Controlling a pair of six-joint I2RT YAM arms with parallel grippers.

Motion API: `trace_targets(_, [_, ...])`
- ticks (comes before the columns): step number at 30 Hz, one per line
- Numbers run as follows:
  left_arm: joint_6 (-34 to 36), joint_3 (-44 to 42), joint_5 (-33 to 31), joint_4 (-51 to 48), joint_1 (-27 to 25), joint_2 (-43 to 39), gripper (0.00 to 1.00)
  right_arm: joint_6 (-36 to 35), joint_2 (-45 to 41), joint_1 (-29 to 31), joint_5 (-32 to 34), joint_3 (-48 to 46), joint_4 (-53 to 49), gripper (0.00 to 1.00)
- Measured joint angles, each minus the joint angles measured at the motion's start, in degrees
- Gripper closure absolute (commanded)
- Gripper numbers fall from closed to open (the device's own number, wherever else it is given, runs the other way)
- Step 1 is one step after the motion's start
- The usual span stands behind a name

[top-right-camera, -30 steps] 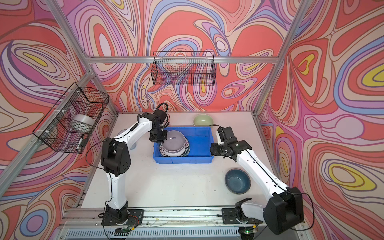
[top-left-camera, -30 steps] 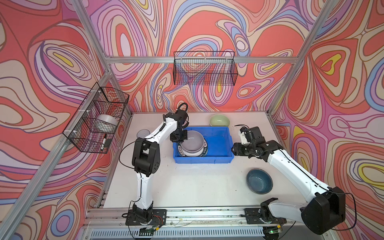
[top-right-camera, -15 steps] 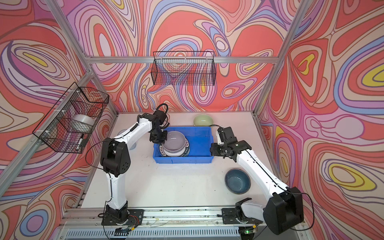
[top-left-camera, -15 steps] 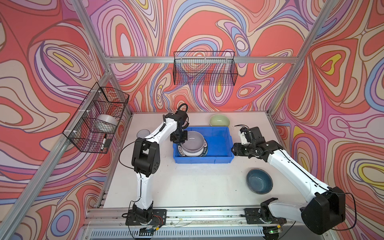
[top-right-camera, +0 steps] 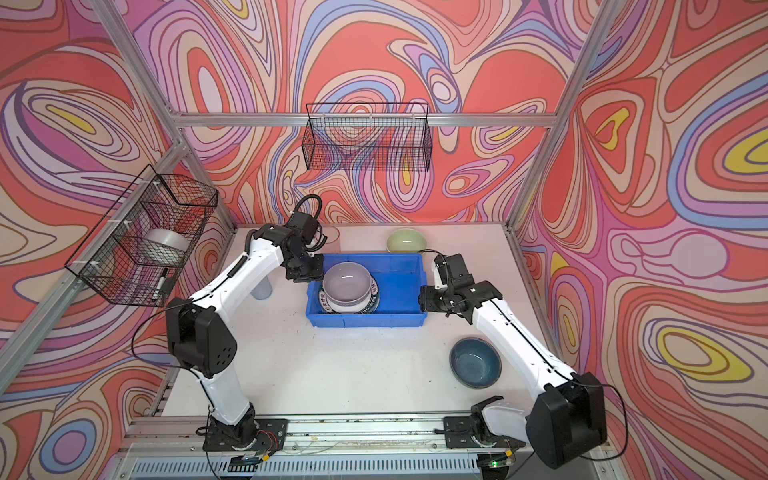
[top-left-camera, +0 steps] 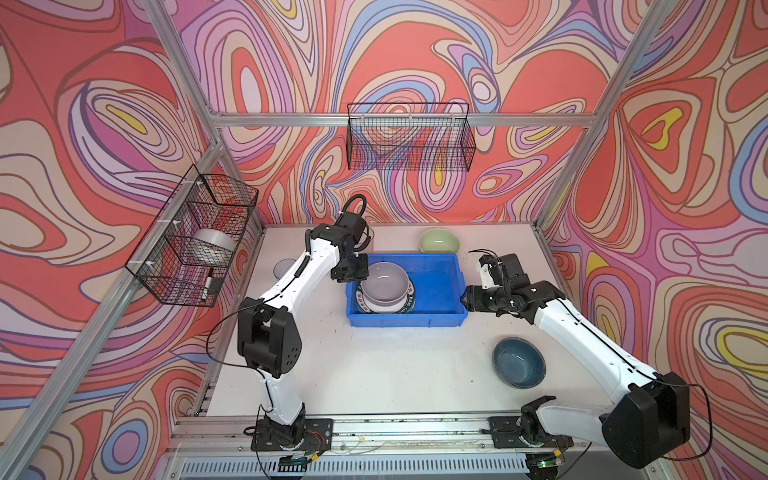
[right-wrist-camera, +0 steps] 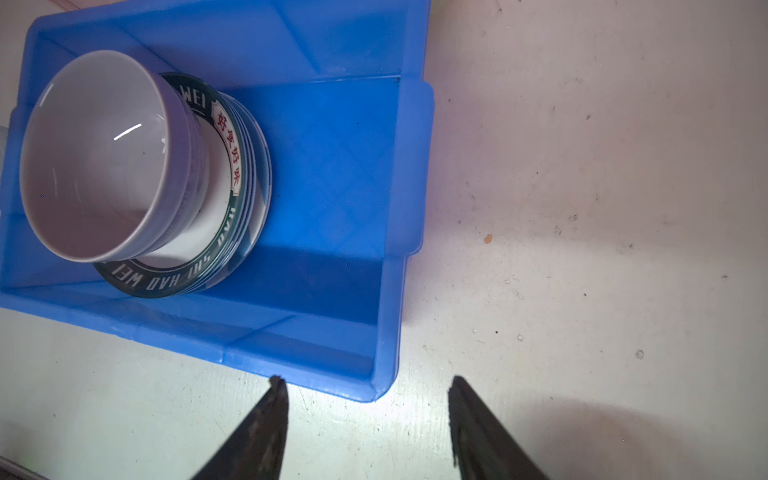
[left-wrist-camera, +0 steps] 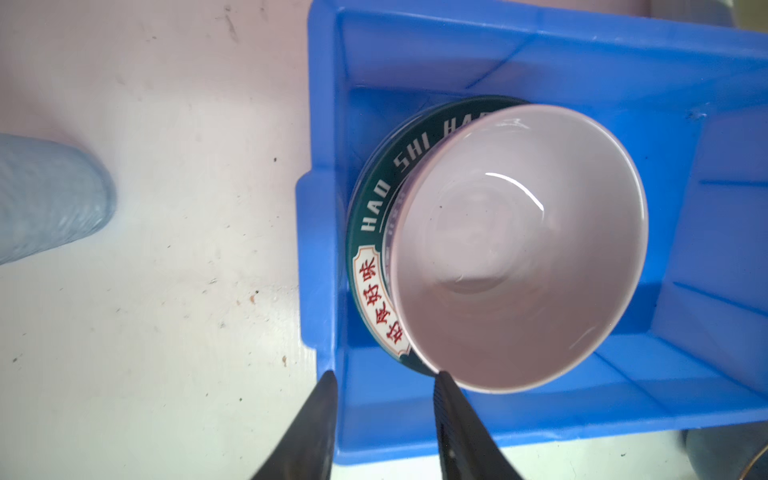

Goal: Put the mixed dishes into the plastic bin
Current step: 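Open the left gripper and release the lavender bowl in the bin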

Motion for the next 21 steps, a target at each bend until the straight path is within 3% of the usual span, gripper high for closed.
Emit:
trace_targets(8, [-1.33,-16.26,-0.76,3.89,1.36,-9.20,0.61,0.63,2.14,0.00,-0.57,-0.04,1.90,0.36])
trace_targets(13, [-0.94,-21.70,0.92,7.32,1.62,-9.20,0.62,0.79,5.60,-1.07,-2.08,-0.04,3.48,0.46])
trace_targets(21, [-0.63,-25.35,2.27,11.32,1.62,-9.14,0.66,0.94,9.31,-2.36,-3.23,-0.35,5.46,0.52])
